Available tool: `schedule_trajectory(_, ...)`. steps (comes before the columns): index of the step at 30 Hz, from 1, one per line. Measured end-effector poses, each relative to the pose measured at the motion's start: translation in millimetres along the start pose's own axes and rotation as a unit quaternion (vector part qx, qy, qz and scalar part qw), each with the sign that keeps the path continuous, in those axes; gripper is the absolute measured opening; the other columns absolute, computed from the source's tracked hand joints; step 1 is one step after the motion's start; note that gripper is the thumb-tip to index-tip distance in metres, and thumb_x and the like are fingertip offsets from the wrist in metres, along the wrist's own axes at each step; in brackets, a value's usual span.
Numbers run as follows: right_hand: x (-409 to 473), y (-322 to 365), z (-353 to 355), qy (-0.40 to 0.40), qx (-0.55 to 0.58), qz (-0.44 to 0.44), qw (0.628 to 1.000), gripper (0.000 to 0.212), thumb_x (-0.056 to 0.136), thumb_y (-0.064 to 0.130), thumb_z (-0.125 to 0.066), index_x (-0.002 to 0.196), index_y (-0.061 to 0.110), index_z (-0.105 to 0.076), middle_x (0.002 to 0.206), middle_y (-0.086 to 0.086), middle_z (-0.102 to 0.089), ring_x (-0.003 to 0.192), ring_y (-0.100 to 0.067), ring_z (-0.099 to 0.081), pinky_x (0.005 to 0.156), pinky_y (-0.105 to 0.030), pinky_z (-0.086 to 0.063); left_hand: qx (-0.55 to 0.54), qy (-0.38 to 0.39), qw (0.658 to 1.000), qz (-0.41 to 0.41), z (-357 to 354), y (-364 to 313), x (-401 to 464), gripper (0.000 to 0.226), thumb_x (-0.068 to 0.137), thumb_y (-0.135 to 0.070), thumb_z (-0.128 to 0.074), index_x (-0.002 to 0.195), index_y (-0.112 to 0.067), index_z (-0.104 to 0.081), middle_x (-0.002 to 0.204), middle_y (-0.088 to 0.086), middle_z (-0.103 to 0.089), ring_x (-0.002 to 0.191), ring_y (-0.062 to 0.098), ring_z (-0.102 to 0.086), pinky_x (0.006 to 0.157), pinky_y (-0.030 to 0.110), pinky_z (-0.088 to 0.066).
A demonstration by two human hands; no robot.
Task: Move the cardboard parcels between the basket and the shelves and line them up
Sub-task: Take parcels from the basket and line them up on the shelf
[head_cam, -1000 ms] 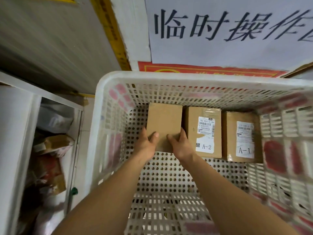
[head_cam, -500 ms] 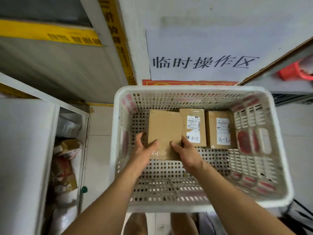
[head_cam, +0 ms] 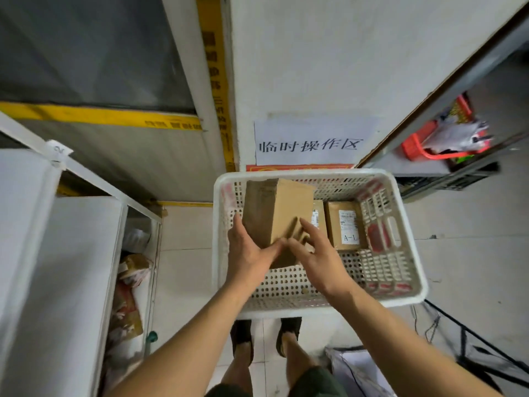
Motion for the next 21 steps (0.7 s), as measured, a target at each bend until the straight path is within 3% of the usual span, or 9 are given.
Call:
schedule_trajectory(2,-16.6,21.9,0.0,0.034,0.113,-0.019,0.993,0.057,0.096,0.056,-0.069,0.148,0.049,-0.048,0.144,0.014,-0.057,0.132,-0.008,-0.058,0.109,-0.036,-0.051,0.013,-0.003,0.999,-0.042,5.4,-24.4,-18.8,0.125,0.074,-0.069,-0.080,0.161,-0.043,0.005,0.160,-0.002,-0.028,0.147,0.027,-0.038,0.118,0.052,-0.041)
schedule_trajectory(3,-22.6,34.7,-1.2,0.062,0.191,-0.022,0.979,0.046,0.096,0.049,-0.071,0.139,0.052,-0.053,0.138,0.009,-0.066,0.127,-0.011,-0.065,0.102,-0.034,-0.056,0.018,-0.004,0.997,-0.070,8.2,-36.2,-27.9,0.120,0.078,-0.068,-0.078,0.162,-0.041,0.004,0.160,-0.003,-0.028,0.147,0.025,-0.037,0.118,0.050,-0.041)
schedule_trajectory(4,-28.1,48.3,0.1,0.085,0.247,-0.013,0.965,0.042,0.098,0.038,-0.072,0.136,0.047,-0.056,0.132,0.002,-0.072,0.123,-0.018,-0.069,0.098,-0.036,-0.058,0.016,-0.004,0.995,-0.101,12.6,-48.5,-38.7,0.113,0.084,-0.065,-0.074,0.164,-0.037,0.001,0.161,-0.004,-0.028,0.146,0.020,-0.037,0.118,0.042,-0.040)
schedule_trajectory(7,-39.6,82.2,12.7,0.099,0.305,0.060,0.945,0.038,0.102,0.010,-0.068,0.138,0.009,-0.060,0.127,-0.022,-0.073,0.117,-0.042,-0.071,0.097,-0.052,-0.059,-0.002,0.003,0.983,-0.186,35.0,-84.1,-71.4,0.076,0.102,-0.050,-0.058,0.165,-0.037,-0.017,0.158,-0.015,-0.042,0.133,-0.002,-0.048,0.105,0.019,-0.046)
schedule_trajectory(9,-42.3,86.7,21.6,0.059,0.326,0.070,0.941,0.047,0.095,0.005,-0.076,0.138,0.010,-0.057,0.130,-0.025,-0.070,0.117,-0.045,-0.070,0.098,-0.058,-0.057,-0.021,0.016,0.972,-0.232,51.3,-101.5,-88.5,0.060,0.108,-0.038,-0.049,0.163,-0.040,-0.024,0.151,-0.022,-0.052,0.125,-0.005,-0.058,0.096,0.013,-0.052)
schedule_trajectory(12,-41.0,80.4,29.4,-0.010,0.326,0.044,0.944,0.085,0.078,0.020,-0.096,0.144,0.024,-0.043,0.137,-0.015,-0.068,0.122,-0.039,-0.069,0.101,-0.066,-0.054,-0.023,0.008,0.956,-0.291,71.2,-116.4,-105.3,0.052,0.112,-0.020,-0.045,0.161,-0.033,-0.035,0.146,-0.018,-0.060,0.133,-0.004,-0.055,0.105,0.013,-0.046)
schedule_trajectory(14,-38.0,90.1,30.5,-0.011,0.312,0.062,0.948,0.083,0.077,0.023,-0.097,0.142,0.023,-0.046,0.133,-0.012,-0.071,0.122,-0.038,-0.070,0.102,-0.063,-0.053,-0.029,-0.004,0.952,-0.305,81.4,-119.8,-112.7,0.051,0.112,-0.016,-0.044,0.160,-0.033,-0.037,0.144,-0.019,-0.061,0.136,-0.003,-0.054,0.108,0.014,-0.044)
schedule_trajectory(18,-25.8,95.3,23.7,0.037,0.311,0.055,0.948,0.082,0.078,0.033,-0.096,0.143,0.024,-0.047,0.135,-0.012,-0.070,0.125,-0.037,-0.068,0.108,-0.064,-0.049,-0.025,0.005,0.959,-0.283,97.6,-116.4,-111.2,0.054,0.111,-0.031,-0.048,0.160,-0.042,-0.030,0.145,-0.027,-0.058,0.134,-0.005,-0.054,0.104,0.020,-0.051)
schedule_trajectory(21,-22.1,97.4,8.8,0.134,0.351,0.040,0.926,0.071,0.090,0.030,-0.080,0.149,0.022,-0.042,0.141,-0.014,-0.066,0.129,-0.037,-0.065,0.109,-0.063,-0.050,0.013,-0.093,0.959,-0.267,129.5,-109.1,-98.2,0.064,0.101,-0.058,-0.055,0.158,-0.043,-0.032,0.151,-0.025,-0.050,0.138,0.000,-0.049,0.110,0.026,-0.044)
Point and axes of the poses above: each hand's wrist, its own x-axis towards the middle knuckle, its own z-axis out of the back of the hand, y = z × x, the point moved 10 cm from there along x, towards the middle knuckle
